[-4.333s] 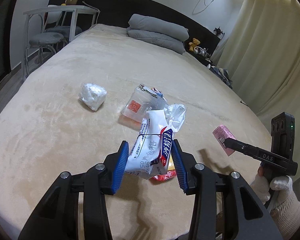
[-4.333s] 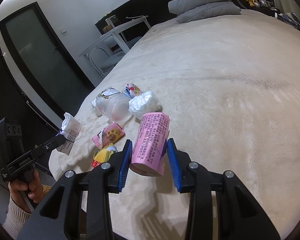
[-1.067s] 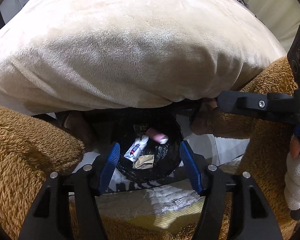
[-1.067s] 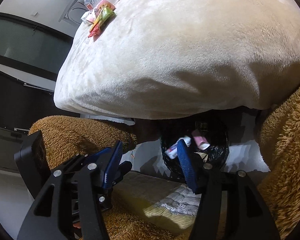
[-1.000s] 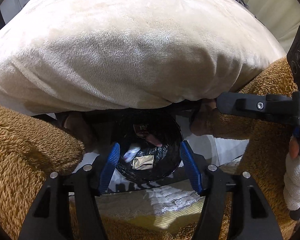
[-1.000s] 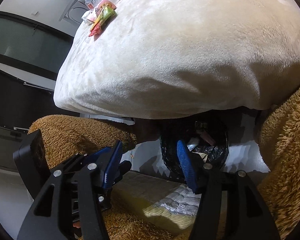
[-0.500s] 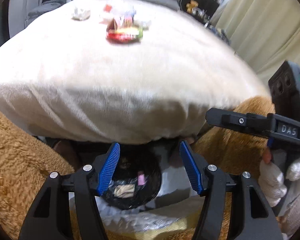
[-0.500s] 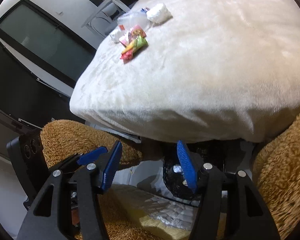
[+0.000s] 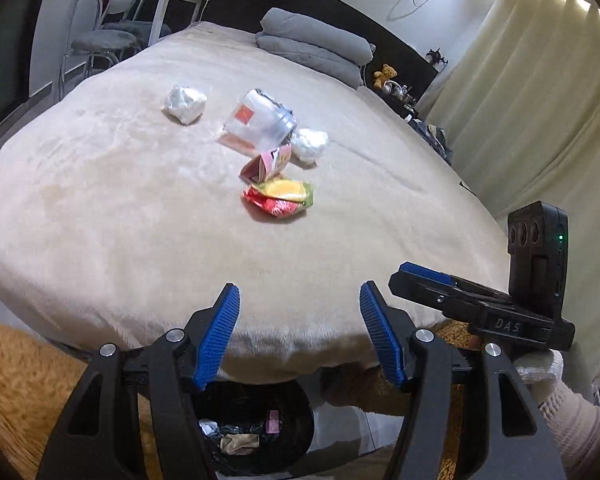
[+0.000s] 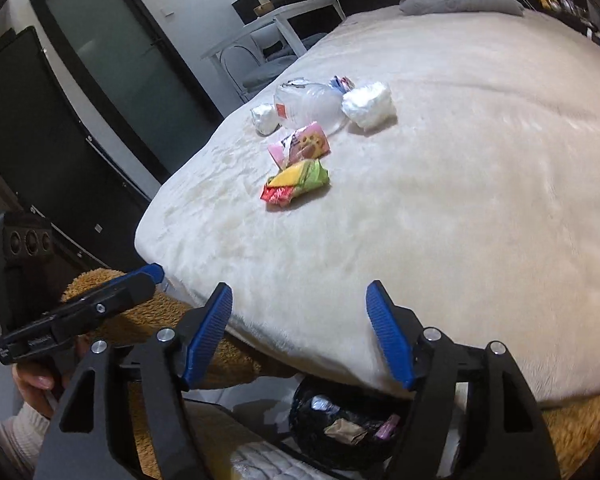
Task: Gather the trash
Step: 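Grasp the yellow-green snack wrapper with the right gripper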
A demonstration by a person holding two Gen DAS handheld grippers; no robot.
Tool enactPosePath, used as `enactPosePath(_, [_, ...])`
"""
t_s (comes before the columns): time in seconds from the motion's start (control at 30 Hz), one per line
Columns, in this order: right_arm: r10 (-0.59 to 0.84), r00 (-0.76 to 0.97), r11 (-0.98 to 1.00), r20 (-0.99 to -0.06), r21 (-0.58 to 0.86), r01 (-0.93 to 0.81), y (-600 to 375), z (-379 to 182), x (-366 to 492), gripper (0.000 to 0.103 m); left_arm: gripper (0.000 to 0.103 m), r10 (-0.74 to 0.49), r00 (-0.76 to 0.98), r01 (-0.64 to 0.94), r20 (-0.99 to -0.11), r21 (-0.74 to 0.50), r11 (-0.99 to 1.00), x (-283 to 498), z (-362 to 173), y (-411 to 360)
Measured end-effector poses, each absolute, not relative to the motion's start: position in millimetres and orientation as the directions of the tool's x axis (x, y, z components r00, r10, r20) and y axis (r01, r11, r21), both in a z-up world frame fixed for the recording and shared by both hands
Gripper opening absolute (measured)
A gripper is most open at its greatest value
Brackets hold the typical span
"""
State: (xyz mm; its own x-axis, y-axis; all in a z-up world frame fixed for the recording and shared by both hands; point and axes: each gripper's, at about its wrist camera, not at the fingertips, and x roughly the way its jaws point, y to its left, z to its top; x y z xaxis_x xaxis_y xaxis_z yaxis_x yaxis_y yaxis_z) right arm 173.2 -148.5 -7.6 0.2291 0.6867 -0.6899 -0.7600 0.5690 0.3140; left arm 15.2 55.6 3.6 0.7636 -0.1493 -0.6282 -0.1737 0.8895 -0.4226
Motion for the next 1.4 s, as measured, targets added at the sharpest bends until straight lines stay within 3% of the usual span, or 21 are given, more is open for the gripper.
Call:
enactPosePath(0.1, [0.695, 0.219, 0.550, -0.685, 0.311, -0.775, -130.9, -7.1, 193.0, 0.083, 0.061, -0.130, 0.777, -0.176, -0.616, -0.412, 0.894, 21.4, 12.6, 67.5])
enactPosePath(0.5, [0.650, 0.201, 0.457, -0.733, 0.165, -0.874, -59.4, -22.4, 219.7, 0.083, 0.062, -0.111, 0.868, -0.141, -0.483, -0.455, 0.879, 25.0, 51.7, 113.0])
enactPosePath(0.57, [0.635, 0.218, 0.455, -0.741, 0.131, -0.881, -49.3, -27.3, 222.7, 0.083, 0.068, -0.109, 0.877, -0.142, -0.467, -0.469, 0.872, 25.8, 56.5, 117.8])
enactPosePath(0.8, [0.622, 0.191, 0.416, -0.759, 0.114, -0.902, -28.5, -36.2, 222.9, 0.083, 0.069, -0.147, 0.899, -0.101, -0.411, -0.524, 0.846, 25.2, 59.9, 119.2])
enactPosePath(1.0, [0.604, 0.233, 0.440, -0.762, 0.075, -0.895, -19.0, -42.4, 229.1, 0.083, 0.085, -0.168, 0.907, -0.101, -0.385, -0.588, 0.802, 20.7, 50.5, 128.4])
enactPosePath(1.1, [0.602, 0.234, 0.431, -0.764, 0.064, -0.900, -18.1, -43.1, 228.2, 0.069, 0.091, -0.185, 0.901, -0.103, -0.391, -0.609, 0.787, 23.7, 45.7, 128.7])
enactPosePath(1.4, [0.632, 0.228, 0.443, -0.741, 0.104, -0.890, -35.3, -30.5, 223.4, 0.066, 0.097, -0.103, 0.876, -0.204, -0.470, -0.558, 0.805, 33.7, 38.9, 123.9])
